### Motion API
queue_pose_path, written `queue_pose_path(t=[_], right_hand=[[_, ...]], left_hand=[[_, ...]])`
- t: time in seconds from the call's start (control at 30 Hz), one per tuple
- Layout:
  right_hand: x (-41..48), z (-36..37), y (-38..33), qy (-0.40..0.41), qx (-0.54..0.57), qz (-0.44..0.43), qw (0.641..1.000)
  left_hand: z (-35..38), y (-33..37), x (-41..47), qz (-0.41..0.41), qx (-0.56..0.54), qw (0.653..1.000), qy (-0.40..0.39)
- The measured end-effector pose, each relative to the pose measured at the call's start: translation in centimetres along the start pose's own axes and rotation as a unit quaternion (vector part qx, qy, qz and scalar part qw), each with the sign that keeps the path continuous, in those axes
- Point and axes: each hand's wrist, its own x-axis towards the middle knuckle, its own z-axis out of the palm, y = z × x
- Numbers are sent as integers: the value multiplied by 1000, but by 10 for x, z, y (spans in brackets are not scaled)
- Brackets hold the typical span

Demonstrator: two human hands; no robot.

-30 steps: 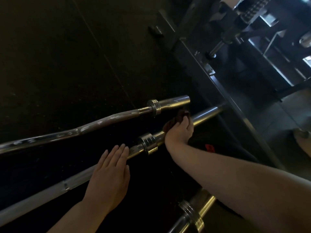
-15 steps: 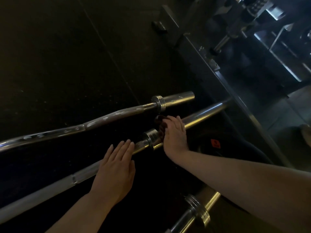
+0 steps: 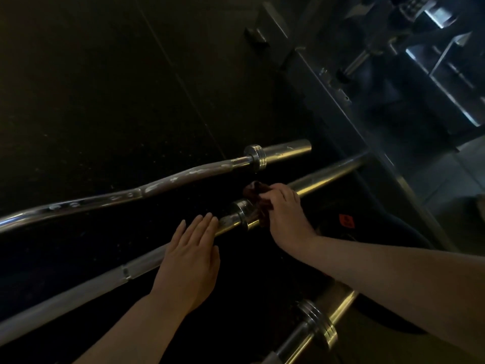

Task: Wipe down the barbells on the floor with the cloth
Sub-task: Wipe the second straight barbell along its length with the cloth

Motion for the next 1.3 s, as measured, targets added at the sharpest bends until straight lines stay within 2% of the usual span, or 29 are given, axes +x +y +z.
queue_pose_path(t=[0.07, 0.13, 0.17, 0.23, 0.3, 0.33, 0.37, 0.43, 0.47, 0.5, 0.53, 0.6, 0.7, 0.73, 0.87, 1.0, 1.03, 1.13, 1.17, 1.23, 1.3], right_hand=[[2, 2, 6, 63, 21, 60, 996], [9, 5, 2, 126, 94, 165, 974], [10, 10, -2, 140, 114, 181, 967], [-1, 20, -11, 121, 122, 110, 979], [-6, 25, -4, 55, 69, 28, 996], [-4, 24, 0, 38, 50, 23, 998], [-1, 22, 3, 57, 41, 38, 997], [21, 9, 7, 152, 117, 183, 964], [34, 3, 7, 178, 166, 270, 932], [48, -1, 6, 185, 196, 319, 909], [57, -8, 7, 184, 212, 360, 890], [72, -22, 14, 169, 170, 401, 884], [82, -31, 16, 193, 201, 463, 842], [79, -27, 10, 196, 210, 466, 837], [42, 18, -14, 226, 202, 333, 893], [54, 7, -1, 238, 247, 401, 849], [61, -5, 6, 222, 238, 423, 846], [76, -22, 14, 171, 240, 528, 796], [74, -21, 11, 166, 233, 540, 791], [57, 0, -2, 193, 233, 489, 818], [28, 28, -20, 168, 212, 385, 882]], left_hand=[[0, -2, 0, 4, 0, 1000, 1], [1, -5, -1, 7, 10, 1000, -8], [1, -5, -1, 10, 13, 1000, -5], [2, -4, -1, 6, 23, 1000, 1], [5, -6, 0, 5, 32, 999, 2], [5, -6, 0, 8, 32, 999, 3], [5, -6, 0, 11, 32, 999, 3], [5, -5, -1, 10, 29, 1000, 2], [4, -4, -1, 7, 25, 1000, 0], [4, -4, -1, 4, 23, 1000, -4], [4, -4, -1, 4, 24, 1000, -7], [3, -5, -1, 3, 18, 1000, -7], [5, -6, -3, 3, 12, 1000, -6], [6, -7, -3, 3, 19, 1000, -3], [7, -8, -3, 14, 54, 998, 7], [9, -8, -1, 13, 53, 998, 8], [9, -7, -1, 11, 48, 999, 8], [10, -8, -2, 15, 41, 999, 16], [11, -9, -3, 15, 41, 999, 12], [9, -8, -2, 11, 41, 999, 4], [9, -6, -1, 3, 38, 999, 0]])
